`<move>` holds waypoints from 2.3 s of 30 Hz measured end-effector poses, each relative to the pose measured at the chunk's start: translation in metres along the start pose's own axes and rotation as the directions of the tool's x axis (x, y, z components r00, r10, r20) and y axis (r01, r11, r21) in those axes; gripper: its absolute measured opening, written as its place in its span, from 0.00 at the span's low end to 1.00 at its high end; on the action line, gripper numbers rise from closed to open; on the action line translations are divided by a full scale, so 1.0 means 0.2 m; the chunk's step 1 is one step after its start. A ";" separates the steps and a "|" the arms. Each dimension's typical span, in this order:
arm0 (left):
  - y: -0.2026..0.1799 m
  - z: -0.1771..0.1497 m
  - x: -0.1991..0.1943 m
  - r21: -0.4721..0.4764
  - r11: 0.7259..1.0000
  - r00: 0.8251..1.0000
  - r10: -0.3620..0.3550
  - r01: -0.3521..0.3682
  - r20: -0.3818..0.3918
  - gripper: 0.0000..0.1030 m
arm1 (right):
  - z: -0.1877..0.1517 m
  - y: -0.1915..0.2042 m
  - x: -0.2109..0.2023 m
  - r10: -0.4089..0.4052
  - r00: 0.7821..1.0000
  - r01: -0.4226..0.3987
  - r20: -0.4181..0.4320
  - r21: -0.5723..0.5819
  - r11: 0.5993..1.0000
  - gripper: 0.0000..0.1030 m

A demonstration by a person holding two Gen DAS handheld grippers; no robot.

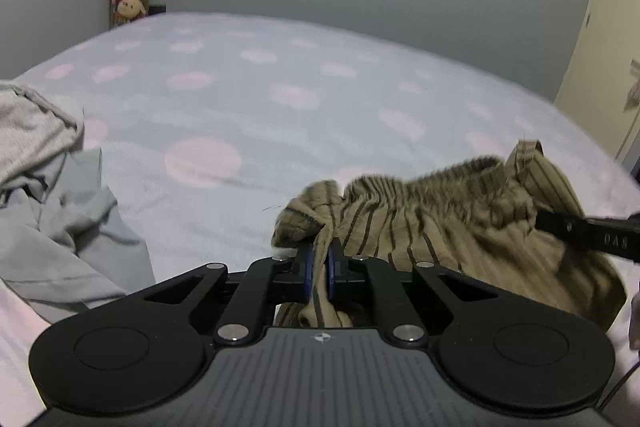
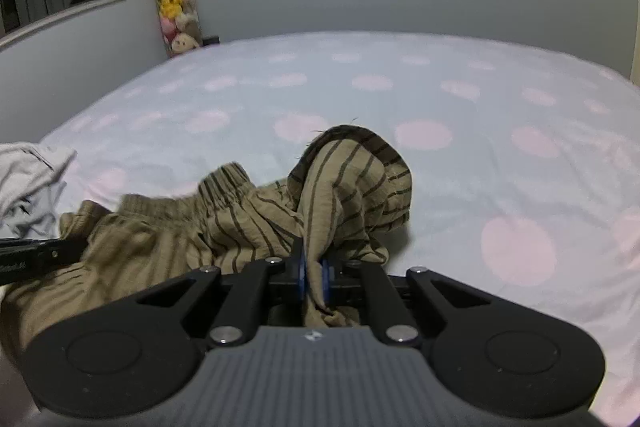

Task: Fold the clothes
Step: 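Lift the folded pants with both grippers and carry them to the red towel pile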

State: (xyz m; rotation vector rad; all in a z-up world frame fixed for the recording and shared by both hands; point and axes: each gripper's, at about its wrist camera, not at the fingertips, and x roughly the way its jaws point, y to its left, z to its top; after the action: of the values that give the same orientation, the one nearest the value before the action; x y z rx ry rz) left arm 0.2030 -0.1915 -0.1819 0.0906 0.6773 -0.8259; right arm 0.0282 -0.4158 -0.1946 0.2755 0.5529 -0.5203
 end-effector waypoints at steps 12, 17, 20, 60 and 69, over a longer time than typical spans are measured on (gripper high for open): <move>-0.37 0.24 -0.39 0.082 0.983 0.973 -0.177 0.167 0.149 0.02 | 0.08 -0.07 -0.77 -0.124 0.965 0.124 0.231 0.013 0.992 0.08; -0.73 0.38 -0.49 0.185 0.940 0.934 -0.317 0.286 0.165 0.02 | 0.06 -0.23 -1.17 -0.231 0.924 0.216 0.306 0.082 0.973 0.08; -0.99 0.45 -0.52 0.254 0.896 0.903 -0.407 0.365 0.137 0.02 | 0.02 -0.36 -1.41 -0.308 0.891 0.277 0.335 0.138 0.951 0.08; -3.41 -0.18 0.08 0.715 0.242 0.655 -0.653 0.656 -0.380 0.01 | -0.83 -1.63 -1.97 -0.858 0.508 0.720 -0.081 0.586 0.371 0.09; -3.44 -0.27 0.17 0.726 0.248 0.691 -0.599 0.642 -0.406 0.02 | -0.89 -1.71 -1.94 -0.833 0.543 0.697 -0.106 0.610 0.377 0.11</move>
State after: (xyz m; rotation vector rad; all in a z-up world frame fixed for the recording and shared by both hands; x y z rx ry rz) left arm -0.2946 -0.6683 -0.1205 0.7781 0.2568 -1.9357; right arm -0.5133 -0.4819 -0.1602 0.5527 0.2393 -1.6819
